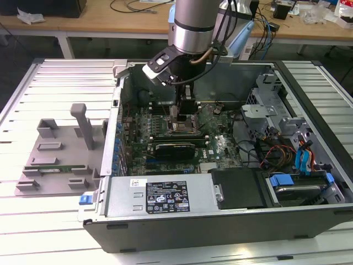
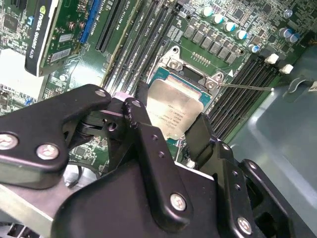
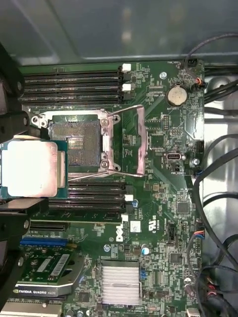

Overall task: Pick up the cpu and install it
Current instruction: 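Place the cpu into insertion slot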

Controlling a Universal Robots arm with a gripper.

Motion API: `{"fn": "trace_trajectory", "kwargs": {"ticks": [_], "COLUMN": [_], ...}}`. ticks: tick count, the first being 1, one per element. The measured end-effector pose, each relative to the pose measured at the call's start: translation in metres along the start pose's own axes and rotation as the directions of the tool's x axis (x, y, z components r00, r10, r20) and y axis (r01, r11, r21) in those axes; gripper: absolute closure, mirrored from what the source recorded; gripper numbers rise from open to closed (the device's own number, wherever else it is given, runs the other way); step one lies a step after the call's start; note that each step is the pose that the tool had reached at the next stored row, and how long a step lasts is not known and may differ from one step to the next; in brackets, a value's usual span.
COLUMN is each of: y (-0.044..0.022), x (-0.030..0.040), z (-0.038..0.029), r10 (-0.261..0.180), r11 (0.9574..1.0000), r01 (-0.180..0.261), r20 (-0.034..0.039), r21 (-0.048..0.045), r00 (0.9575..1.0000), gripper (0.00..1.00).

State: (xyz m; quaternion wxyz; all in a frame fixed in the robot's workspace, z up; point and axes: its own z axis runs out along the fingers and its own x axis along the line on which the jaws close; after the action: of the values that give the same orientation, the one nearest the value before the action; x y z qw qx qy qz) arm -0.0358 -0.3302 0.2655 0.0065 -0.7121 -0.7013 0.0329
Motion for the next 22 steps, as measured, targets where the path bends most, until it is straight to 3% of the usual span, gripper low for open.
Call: {"fn": "trace_trajectory", "kwargs": {"ticks": [2,3,6,9,10,11,13,20,22], "y": [0.0,0.0,0.0,0.0,-0.0001,0.0,-0.0001,-0.0002,-0.0003], "x": [0.0,0.0,0.0,0.0,0.0,0.0,0.0,0.0,0.0], "z": [0.0,0.0001,0.0002,0.0002,0.0004,0.0005,0.0007,0.0009,0.0009], "r10": [0.065,-0.006,-0.074,-0.075,-0.074,-0.074,-0.072,-0.072,-0.072], "r11": [0.9979,1.0,0.9972,0.9972,0.9972,0.9967,0.9957,0.9954,0.9954], "r01": [-0.065,0.006,0.074,0.075,0.074,0.074,0.073,0.073,0.073], "r20": [-0.0032,0.0006,0.0045,0.0046,0.0052,0.0066,0.0078,0.0089,0.0172], "r21": [0.0026,-0.0003,-0.0026,-0.0031,-0.0103,-0.0331,-0.0575,-0.0618,-0.0613], "r00": [0.9979,1.0,0.9972,0.9972,0.9972,0.9973,0.9973,0.9973,0.9973], "gripper": [0.45,0.45,0.45,0.45,0.45,0.45,0.45,0.45,0.45]}}
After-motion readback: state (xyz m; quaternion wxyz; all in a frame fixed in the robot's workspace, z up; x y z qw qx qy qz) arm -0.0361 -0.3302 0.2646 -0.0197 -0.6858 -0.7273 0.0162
